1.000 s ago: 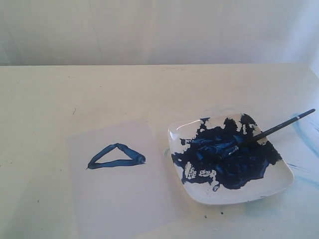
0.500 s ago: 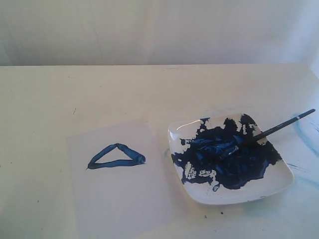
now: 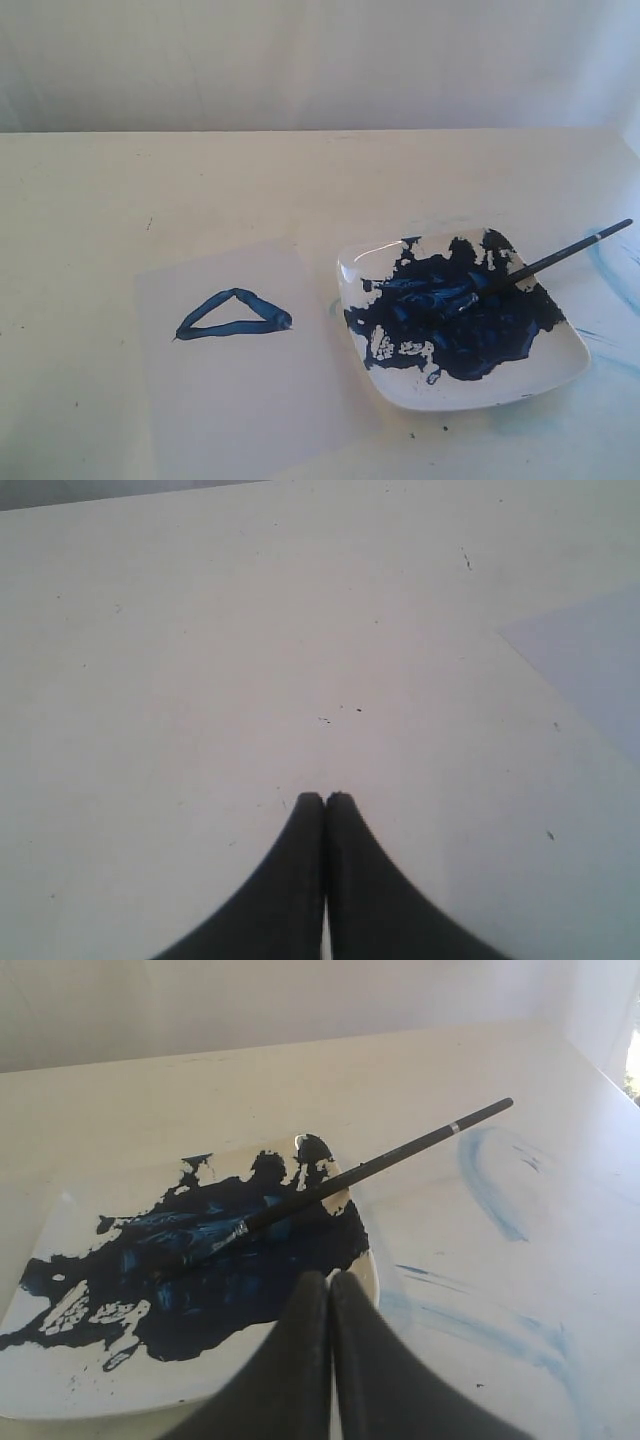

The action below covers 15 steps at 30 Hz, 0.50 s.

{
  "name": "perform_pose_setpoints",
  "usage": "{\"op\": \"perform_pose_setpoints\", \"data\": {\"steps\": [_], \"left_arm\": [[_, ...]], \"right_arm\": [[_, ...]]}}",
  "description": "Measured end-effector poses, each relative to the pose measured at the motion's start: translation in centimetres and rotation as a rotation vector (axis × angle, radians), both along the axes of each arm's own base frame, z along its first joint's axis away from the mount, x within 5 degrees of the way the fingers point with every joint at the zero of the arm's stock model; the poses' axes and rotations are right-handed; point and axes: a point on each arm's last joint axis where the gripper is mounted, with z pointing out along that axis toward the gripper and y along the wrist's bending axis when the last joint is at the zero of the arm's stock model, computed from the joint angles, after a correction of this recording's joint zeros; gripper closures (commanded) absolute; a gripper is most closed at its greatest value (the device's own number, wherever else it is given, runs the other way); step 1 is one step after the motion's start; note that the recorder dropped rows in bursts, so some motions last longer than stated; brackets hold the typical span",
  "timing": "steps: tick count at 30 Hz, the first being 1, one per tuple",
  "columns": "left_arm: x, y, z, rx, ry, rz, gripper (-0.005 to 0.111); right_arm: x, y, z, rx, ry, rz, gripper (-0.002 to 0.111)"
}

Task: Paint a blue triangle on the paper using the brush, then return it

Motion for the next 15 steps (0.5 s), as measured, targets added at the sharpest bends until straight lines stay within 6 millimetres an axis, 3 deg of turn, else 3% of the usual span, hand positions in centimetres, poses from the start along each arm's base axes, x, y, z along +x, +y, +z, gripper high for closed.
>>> {"op": "perform_pose_setpoints", "data": {"steps": [15], "left_arm": [[0.02,-0.01,0.05,0.004,-0.006,-0.002,0.107]], "right_arm": [[0.00,0.00,0.00,0.000,0.000,0.000,0.108]]}}
